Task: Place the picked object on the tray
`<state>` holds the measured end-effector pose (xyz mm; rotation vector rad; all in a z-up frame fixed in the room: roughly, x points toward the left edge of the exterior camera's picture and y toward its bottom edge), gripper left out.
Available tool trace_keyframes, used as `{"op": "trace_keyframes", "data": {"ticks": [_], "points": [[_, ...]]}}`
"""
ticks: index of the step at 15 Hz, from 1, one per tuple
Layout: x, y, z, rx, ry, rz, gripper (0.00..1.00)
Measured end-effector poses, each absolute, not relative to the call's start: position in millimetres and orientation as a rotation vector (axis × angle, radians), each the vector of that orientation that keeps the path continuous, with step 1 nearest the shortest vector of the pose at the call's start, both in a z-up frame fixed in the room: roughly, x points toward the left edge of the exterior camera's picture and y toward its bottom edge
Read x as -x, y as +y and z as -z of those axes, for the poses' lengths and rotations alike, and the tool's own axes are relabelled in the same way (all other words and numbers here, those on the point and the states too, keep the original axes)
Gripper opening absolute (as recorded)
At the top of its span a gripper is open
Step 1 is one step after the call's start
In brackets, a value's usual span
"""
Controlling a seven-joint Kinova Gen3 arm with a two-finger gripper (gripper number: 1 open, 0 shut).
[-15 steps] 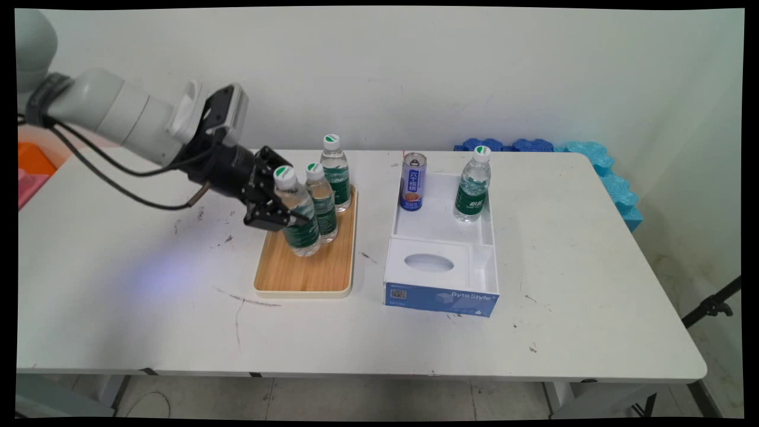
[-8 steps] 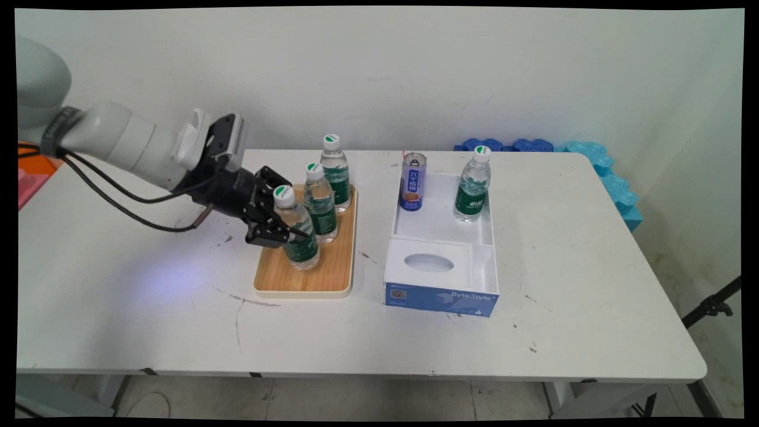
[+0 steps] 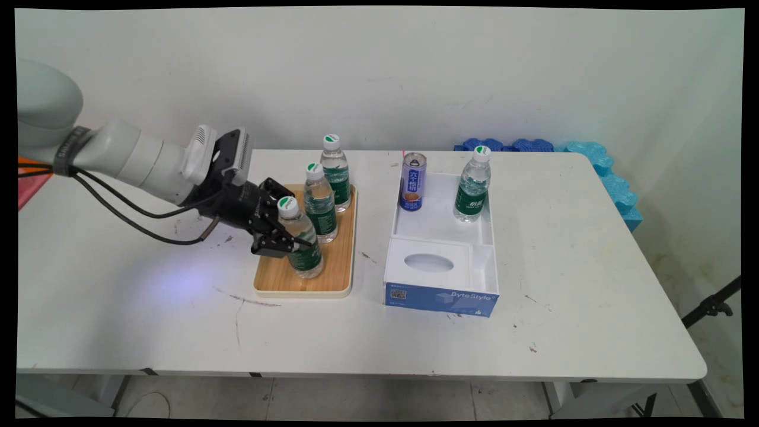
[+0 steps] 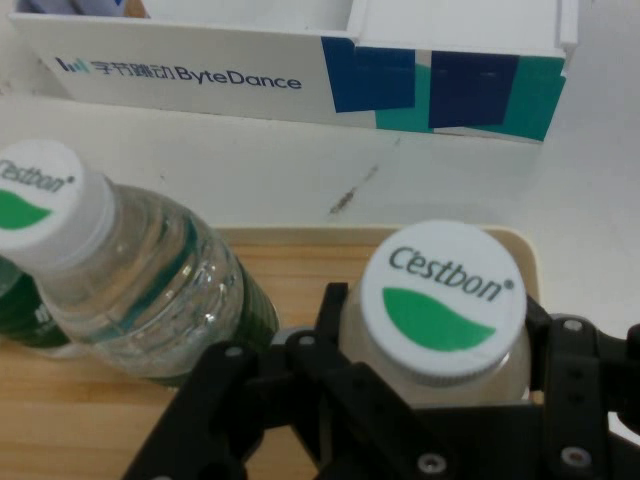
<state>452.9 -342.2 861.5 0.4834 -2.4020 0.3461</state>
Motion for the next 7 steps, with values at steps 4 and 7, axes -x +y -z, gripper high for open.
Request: {"op": "trace_keyframes", "data": {"ticks": [4,7], "points": [[-453.1,-340.9,-854.8,-0.493,-2.396,-0.35,1.0],[-454.0,-339.8,-852.2,-0.495,-2.394,-0.357,1.0]]}}
